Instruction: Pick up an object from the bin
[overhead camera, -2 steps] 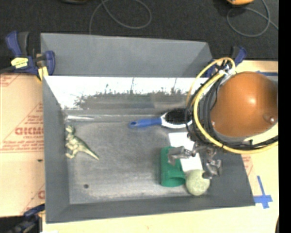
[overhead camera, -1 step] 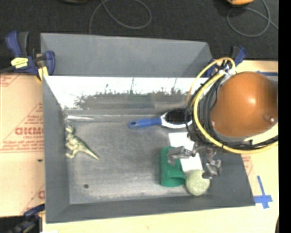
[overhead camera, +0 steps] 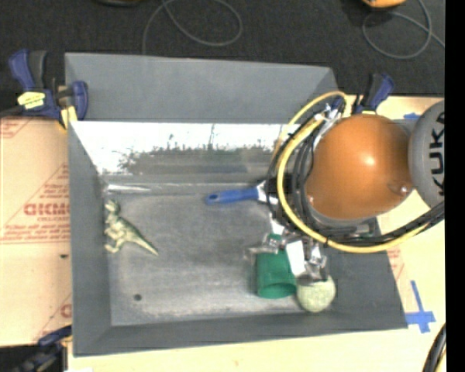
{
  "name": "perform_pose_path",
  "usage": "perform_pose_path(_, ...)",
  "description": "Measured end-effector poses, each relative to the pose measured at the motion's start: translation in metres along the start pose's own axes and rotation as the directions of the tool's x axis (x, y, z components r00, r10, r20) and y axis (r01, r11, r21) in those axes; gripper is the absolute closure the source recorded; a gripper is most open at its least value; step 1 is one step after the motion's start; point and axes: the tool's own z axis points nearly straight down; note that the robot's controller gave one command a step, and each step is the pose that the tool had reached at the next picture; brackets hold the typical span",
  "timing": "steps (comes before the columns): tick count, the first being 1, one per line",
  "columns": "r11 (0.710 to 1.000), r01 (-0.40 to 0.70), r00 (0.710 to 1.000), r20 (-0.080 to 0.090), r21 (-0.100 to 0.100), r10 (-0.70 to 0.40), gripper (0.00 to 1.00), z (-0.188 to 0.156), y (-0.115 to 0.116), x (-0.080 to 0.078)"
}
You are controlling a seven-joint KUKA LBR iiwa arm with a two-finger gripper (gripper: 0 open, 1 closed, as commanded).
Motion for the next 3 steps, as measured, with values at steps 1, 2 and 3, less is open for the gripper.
perform_pose_path(1, 0.999, -0.05, 0.999, 0.0, 0.0, 0.05, 1.0, 0.0207, -0.0344, 0.0408)
perform_pose_path(2, 0.999, -0.05, 0.999, 0.001, 0.0, 0.05, 0.0, 0.0206, -0.0341, 0.0401)
perform_pose_path(3, 0.999, -0.05, 0.999, 0.001, 0.0, 0.05, 0.0, 0.0206, -0.0341, 0.04)
